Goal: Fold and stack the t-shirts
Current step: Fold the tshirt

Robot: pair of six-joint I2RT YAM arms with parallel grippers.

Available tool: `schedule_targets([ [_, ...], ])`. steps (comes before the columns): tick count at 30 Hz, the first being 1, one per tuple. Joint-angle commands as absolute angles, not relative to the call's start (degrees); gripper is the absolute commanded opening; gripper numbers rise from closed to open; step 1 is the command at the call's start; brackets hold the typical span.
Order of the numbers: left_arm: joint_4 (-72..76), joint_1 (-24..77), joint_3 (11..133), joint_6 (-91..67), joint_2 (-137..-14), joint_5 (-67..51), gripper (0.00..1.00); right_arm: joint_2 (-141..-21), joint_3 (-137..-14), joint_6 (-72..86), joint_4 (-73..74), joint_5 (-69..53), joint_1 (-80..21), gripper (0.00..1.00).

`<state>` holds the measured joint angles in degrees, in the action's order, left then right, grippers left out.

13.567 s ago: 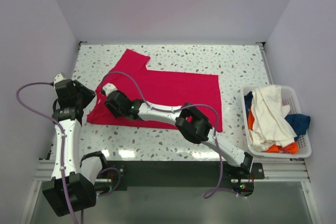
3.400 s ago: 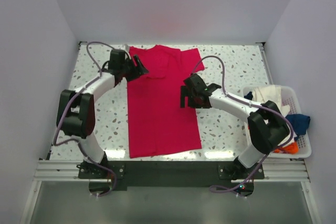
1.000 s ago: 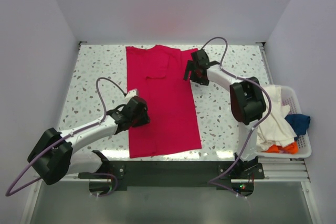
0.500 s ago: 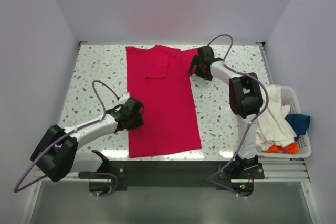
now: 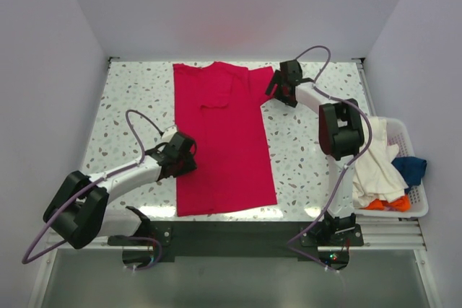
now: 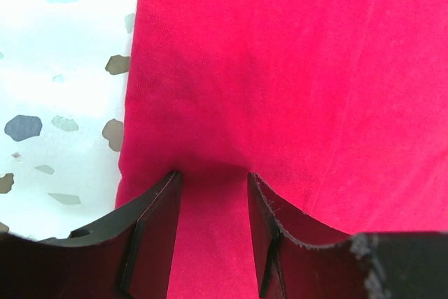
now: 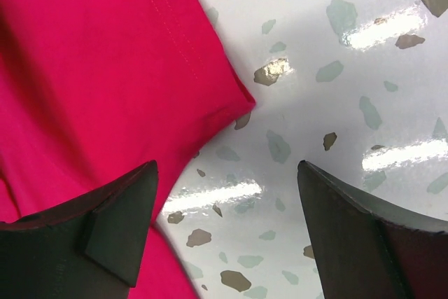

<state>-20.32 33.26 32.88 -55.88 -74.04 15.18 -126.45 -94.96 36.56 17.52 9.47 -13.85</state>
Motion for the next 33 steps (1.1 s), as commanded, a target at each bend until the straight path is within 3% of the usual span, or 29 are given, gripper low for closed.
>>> schedule_targets([
  [1,-18.46,32.7,31.64,-54.58,-75.41,13.98,0.47,-123.4,-94.65,37.36,17.13,9.84,-14.15,0.84],
  [14,-15.12,34.01,28.57,-54.84,-74.97,10.28,0.46,-120.77,-92.73,38.14,20.3,8.35,-14.32,0.83],
  [27,-13.0,41.31,28.56,-58.98,-75.94,5.18,0.45,-99.15,-67.79,39.11,19.43,10.37,-19.95,0.84],
  [33,-13.53,42.54,29.44,-58.8,-73.56,4.39,0.45,-96.77,-65.92,39.38,21.71,10.63,-22.06,0.82],
])
